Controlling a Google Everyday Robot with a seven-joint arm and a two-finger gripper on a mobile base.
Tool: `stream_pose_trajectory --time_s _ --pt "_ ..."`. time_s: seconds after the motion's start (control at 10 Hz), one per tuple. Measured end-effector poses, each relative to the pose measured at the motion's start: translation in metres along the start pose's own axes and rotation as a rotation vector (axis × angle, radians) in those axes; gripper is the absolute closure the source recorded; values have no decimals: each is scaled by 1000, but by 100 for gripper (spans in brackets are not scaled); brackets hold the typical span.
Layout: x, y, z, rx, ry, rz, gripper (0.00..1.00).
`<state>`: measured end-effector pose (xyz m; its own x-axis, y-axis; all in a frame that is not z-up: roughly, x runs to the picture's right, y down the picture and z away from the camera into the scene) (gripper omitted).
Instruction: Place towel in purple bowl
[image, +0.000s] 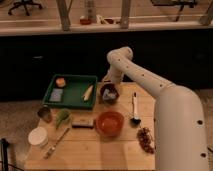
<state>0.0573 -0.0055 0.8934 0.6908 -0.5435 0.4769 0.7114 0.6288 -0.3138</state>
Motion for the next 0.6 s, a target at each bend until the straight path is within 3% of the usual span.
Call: stream_pose_trajectory --time_s 0.6 --pt "2 2 -2 2 3 5 20"
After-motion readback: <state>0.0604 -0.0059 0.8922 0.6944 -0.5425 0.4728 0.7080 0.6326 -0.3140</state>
